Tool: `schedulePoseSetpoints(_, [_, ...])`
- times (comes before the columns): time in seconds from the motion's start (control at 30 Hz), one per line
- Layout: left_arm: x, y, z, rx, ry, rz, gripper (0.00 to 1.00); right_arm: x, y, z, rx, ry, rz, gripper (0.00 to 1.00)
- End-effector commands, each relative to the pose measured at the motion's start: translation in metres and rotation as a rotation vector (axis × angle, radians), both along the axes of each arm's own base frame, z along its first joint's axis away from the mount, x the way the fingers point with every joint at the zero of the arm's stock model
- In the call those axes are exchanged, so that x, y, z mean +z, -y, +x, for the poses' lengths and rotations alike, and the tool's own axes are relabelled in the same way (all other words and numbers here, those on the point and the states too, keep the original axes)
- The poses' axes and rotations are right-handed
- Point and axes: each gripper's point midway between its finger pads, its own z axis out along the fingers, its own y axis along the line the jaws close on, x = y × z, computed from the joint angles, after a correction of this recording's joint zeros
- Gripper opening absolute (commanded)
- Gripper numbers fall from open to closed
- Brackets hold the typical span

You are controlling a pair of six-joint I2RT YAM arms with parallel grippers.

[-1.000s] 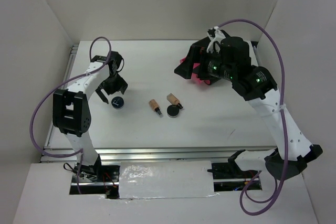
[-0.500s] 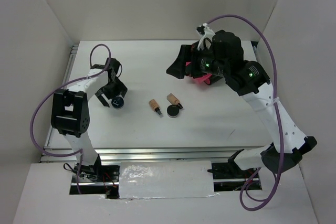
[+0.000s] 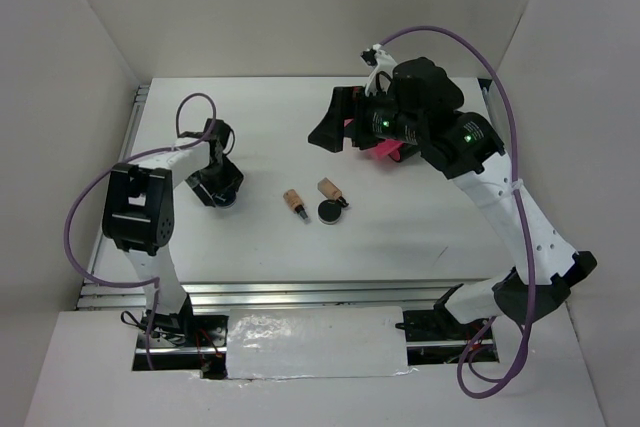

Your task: Organize the makeup

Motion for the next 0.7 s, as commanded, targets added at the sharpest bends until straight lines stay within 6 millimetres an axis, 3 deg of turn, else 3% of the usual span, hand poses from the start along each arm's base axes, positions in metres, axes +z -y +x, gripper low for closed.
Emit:
schedulePoseSetpoints(0.0, [-0.008,-0.002,-0.001,0.001,-0.012,-0.002,0.84,0.026,-0.001,-0.002,0.016,0.075,0.036,1.0])
schedulePoseSetpoints(0.1, [-0.006,-0.002,0.001,-0.005,-0.011,-0.002,0.66,0.027,0.0,0.0,0.007,0.083,0.034,1.0])
schedulePoseSetpoints(0.13, [-0.003,-0.002,0.006,-0.007,-0.002,-0.004,0.46,0.028,0.0,0.0,0.004,0.085,0.034,1.0])
schedulePoseSetpoints(0.17, [0.0,0.0,0.009,-0.013,0.002,-0.01,0.4,0.028,0.0,0.0,0.001,0.086,0.033,1.0])
schedulePoseSetpoints(0.2, [0.003,0.002,0.012,-0.028,0.004,-0.015,0.28,0.029,0.001,0.001,0.0,0.09,0.031,1.0])
schedulePoseSetpoints(0.3, [0.028,0.018,0.034,-0.075,0.065,-0.056,0.15,0.032,0.004,0.005,-0.028,0.103,0.022,1.0])
schedulePoseSetpoints(0.33, [0.049,0.028,0.052,-0.096,0.131,-0.072,0.13,0.033,0.006,0.006,-0.039,0.109,0.02,1.0])
schedulePoseSetpoints(0.4, [0.075,0.059,0.072,-0.174,0.221,-0.126,0.12,0.036,0.014,0.013,-0.094,0.123,0.013,1.0])
schedulePoseSetpoints(0.43, [0.099,0.073,0.091,-0.204,0.297,-0.156,0.12,0.036,0.017,0.016,-0.119,0.125,0.011,1.0])
schedulePoseSetpoints(0.5, [0.125,0.115,0.108,-0.291,0.389,-0.241,0.11,0.036,0.029,0.025,-0.2,0.124,0.005,1.0])
schedulePoseSetpoints(0.53, [0.155,0.133,0.129,-0.322,0.497,-0.275,0.11,0.036,0.033,0.027,-0.224,0.123,0.004,1.0])
schedulePoseSetpoints(0.57, [0.156,0.157,0.136,-0.357,0.519,-0.301,0.11,0.034,0.035,0.029,-0.24,0.12,-0.001,1.0])
schedulePoseSetpoints(0.67, [0.184,0.22,0.166,-0.469,0.645,-0.42,0.1,0.034,0.046,0.03,-0.286,0.128,-0.003,1.0])
